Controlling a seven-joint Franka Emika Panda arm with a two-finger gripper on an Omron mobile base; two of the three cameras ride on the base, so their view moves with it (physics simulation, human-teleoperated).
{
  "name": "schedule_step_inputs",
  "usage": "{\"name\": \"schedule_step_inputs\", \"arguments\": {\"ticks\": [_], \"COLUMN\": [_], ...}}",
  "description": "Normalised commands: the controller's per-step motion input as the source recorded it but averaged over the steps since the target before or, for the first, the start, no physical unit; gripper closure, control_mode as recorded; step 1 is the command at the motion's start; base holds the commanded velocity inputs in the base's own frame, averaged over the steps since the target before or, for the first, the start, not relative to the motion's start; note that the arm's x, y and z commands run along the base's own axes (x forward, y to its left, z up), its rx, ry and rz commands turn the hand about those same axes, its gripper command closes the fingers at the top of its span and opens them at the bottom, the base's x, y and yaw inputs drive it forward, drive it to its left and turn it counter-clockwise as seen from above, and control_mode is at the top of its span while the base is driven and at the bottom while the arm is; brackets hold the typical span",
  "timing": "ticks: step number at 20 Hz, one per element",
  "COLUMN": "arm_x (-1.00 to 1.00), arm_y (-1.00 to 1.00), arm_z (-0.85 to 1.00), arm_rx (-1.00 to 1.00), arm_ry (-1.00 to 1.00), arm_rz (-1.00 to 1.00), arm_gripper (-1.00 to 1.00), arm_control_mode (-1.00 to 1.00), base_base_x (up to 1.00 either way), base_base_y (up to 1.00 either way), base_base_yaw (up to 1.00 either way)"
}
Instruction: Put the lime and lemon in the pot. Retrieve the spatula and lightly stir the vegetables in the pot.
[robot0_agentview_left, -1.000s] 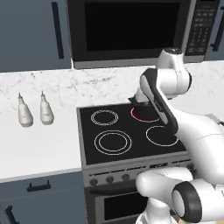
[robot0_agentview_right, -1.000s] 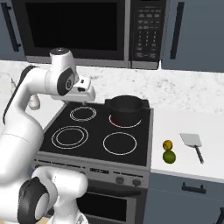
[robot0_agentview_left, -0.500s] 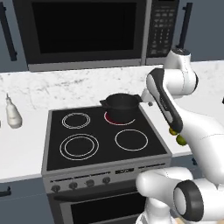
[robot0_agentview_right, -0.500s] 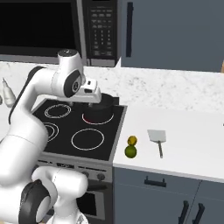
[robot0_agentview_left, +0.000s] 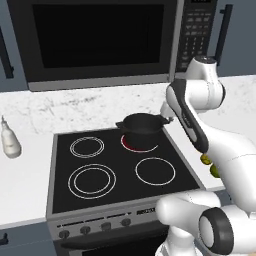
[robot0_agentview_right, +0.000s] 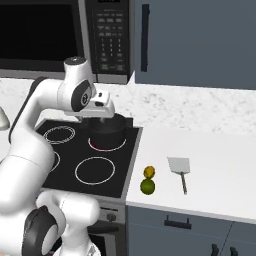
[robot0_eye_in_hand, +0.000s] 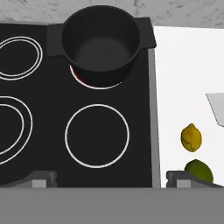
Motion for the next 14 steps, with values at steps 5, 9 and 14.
{"name": "schedule_step_inputs", "arguments": {"ticks": [5,9,14], "arm_x": [0.00,0.00,0.01], "arm_y": [0.00,0.00,0.00], "arm_z": [0.00,0.00,-0.17], "arm_rx": [0.00,0.00,0.00], "arm_ry": [0.00,0.00,0.03], "arm_rz": [0.00,0.00,0.00], "arm_gripper": [-1.00,-1.00,-1.00], "arm_control_mode": [1.00,1.00,-1.00], "base_base_x": [0.59,0.14,0.00], "base_base_y": [0.03,0.00,0.00], "base_base_yaw": [0.00,0.00,0.00]}}
